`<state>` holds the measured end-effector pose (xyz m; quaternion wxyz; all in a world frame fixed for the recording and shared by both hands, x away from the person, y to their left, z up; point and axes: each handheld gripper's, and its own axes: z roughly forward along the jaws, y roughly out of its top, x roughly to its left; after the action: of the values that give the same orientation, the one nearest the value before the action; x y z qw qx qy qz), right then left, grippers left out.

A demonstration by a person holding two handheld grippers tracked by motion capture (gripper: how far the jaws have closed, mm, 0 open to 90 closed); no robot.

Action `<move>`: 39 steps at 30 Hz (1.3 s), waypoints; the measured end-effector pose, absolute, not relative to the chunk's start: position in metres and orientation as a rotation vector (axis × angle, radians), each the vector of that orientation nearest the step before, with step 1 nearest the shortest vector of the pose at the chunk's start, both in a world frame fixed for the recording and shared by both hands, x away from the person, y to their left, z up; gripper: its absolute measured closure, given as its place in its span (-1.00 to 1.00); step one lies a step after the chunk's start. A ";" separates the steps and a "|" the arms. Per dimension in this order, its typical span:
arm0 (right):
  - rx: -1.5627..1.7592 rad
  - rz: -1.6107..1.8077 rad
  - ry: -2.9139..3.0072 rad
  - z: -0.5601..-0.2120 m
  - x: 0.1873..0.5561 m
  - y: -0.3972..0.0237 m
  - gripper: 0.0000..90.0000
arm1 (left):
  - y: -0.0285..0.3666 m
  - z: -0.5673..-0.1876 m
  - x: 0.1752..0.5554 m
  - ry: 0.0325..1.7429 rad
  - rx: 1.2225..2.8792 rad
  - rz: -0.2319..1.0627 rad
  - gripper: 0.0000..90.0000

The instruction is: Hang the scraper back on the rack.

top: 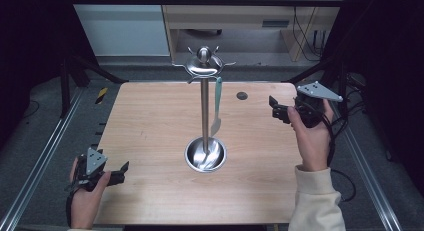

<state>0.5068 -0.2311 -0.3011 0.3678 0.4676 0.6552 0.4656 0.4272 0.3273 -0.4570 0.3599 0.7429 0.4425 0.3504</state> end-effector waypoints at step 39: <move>1.282 1.095 1.774 -0.358 0.516 -0.238 -0.77 | 0.327 -0.457 0.427 1.129 1.915 0.902 -0.94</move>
<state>0.5156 -0.2377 -0.3581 0.3403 0.4925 0.6817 0.4207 0.4269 0.3272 -0.4566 0.3628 0.7437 0.4387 0.3504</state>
